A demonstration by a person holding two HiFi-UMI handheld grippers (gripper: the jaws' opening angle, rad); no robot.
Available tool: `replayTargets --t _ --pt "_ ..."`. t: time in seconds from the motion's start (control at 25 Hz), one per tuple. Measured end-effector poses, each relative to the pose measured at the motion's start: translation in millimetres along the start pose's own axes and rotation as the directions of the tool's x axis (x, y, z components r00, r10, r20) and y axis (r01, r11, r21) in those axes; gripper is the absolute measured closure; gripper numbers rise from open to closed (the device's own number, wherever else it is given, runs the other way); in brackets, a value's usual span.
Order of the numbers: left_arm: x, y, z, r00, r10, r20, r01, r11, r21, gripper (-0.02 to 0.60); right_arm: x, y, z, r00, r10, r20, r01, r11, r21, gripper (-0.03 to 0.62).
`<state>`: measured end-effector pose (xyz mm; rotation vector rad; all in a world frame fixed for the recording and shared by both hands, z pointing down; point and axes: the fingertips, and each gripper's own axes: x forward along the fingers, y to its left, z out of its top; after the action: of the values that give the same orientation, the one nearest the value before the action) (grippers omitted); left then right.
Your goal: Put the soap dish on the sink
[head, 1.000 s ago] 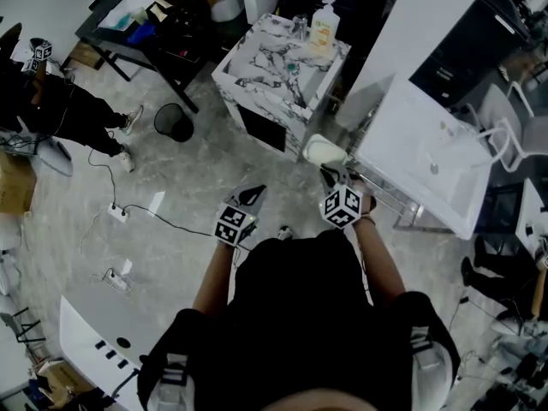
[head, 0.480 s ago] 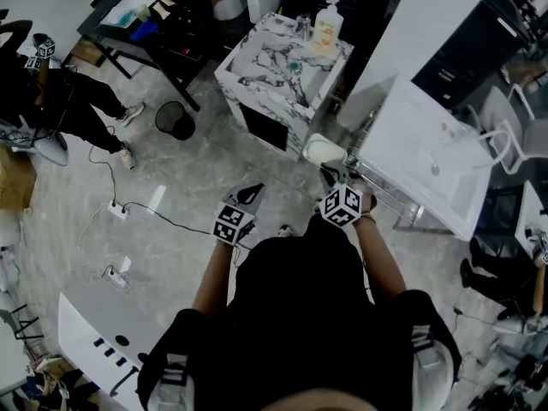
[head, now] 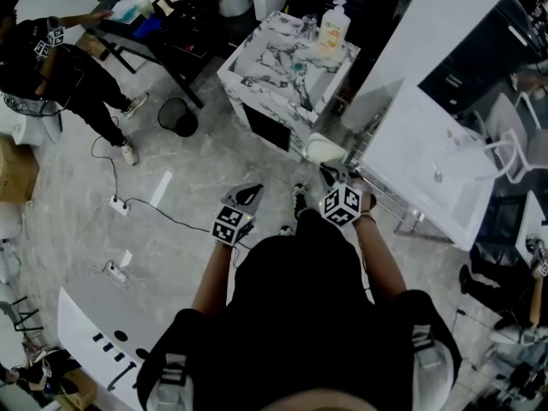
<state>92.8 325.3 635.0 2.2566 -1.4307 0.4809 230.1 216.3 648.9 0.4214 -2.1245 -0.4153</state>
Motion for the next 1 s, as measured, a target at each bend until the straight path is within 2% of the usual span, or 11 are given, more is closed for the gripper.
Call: replayTargets --t 0.64,1.0 --pt "61.3 51.0 57.8 1.000 0.018 0.002 -0.018 1.000 0.012 0.581 50.4 -78.0 -7.4 1.000 0.011 -0.010 -0.011 1.000 0.014 0.580" --pt "76.1 79.6 69.8 0.998 0.067 -0.021 -0.067 0.998 -0.018 0.583 84.1 -108.2 -6.8 0.998 0.057 -0.007 -0.057 0.998 -0.007 0.580"
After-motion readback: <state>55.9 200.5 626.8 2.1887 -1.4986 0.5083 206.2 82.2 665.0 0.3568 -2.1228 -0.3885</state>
